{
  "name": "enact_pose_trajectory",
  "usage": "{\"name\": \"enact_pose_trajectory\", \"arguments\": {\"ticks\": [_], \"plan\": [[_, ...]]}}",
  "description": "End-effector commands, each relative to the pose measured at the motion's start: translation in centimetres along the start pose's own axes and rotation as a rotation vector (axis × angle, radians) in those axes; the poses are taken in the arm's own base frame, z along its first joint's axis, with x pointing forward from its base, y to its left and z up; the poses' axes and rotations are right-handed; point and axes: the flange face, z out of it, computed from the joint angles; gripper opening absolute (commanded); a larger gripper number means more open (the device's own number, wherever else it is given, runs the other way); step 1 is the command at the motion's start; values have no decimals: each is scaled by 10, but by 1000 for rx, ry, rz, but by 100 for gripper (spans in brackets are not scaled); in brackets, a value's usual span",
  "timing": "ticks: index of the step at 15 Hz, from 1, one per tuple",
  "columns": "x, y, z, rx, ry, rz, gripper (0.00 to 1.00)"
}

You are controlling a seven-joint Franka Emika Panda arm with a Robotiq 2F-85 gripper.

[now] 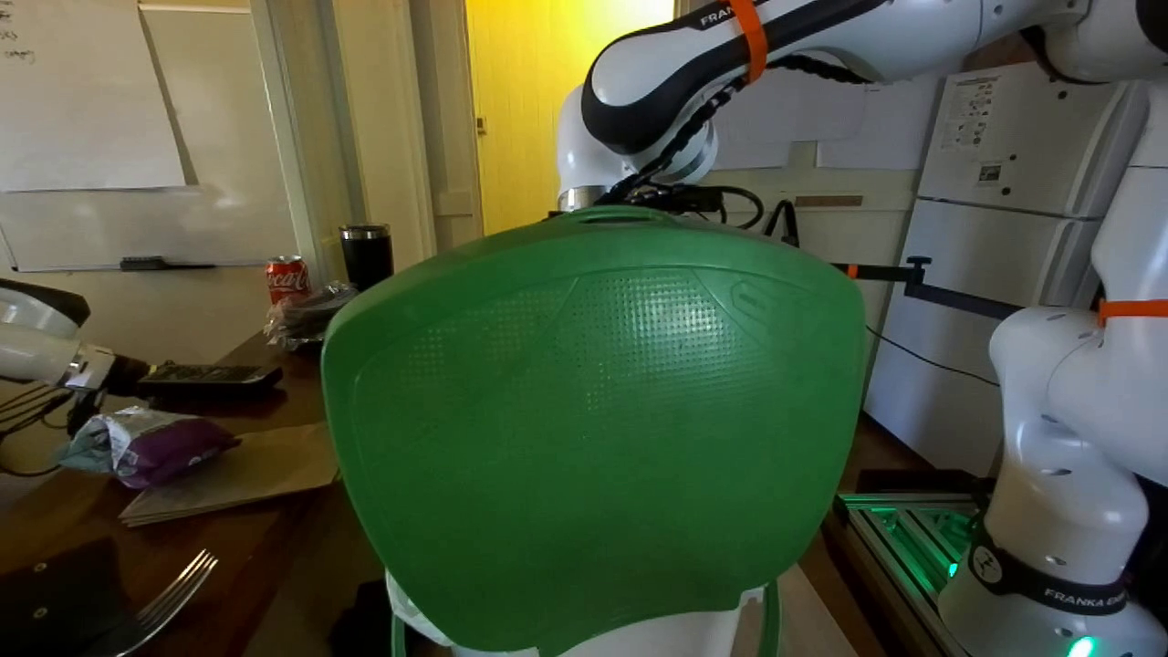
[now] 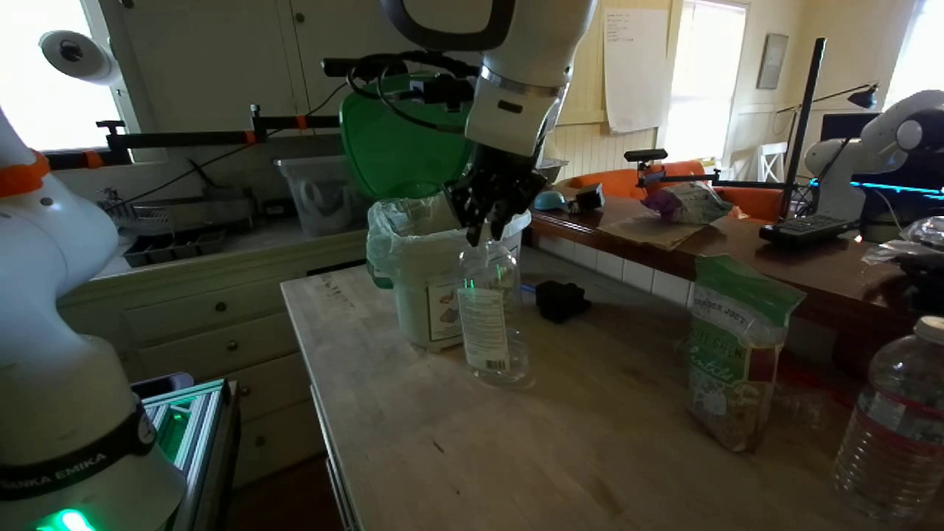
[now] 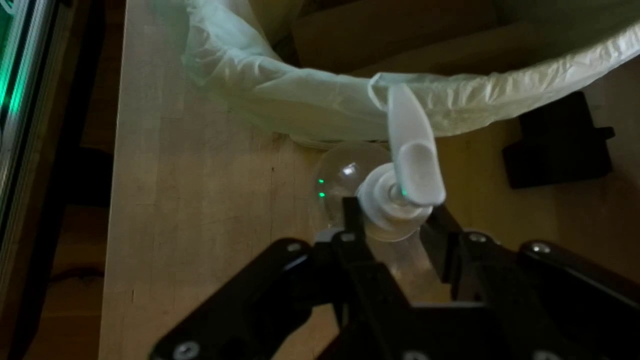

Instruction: Move the pump bottle forwards.

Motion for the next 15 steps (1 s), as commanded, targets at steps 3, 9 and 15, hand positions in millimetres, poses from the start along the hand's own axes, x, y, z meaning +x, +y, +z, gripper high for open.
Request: {"name": "enact_pose_trajectory", "arguments": {"ticks": [3,9,15], "plan": [[14,9,22,-29,-41,23,9],[18,11,21,-24,-52,18,10],[21,11,38,-59,-69,-23,88]]}}
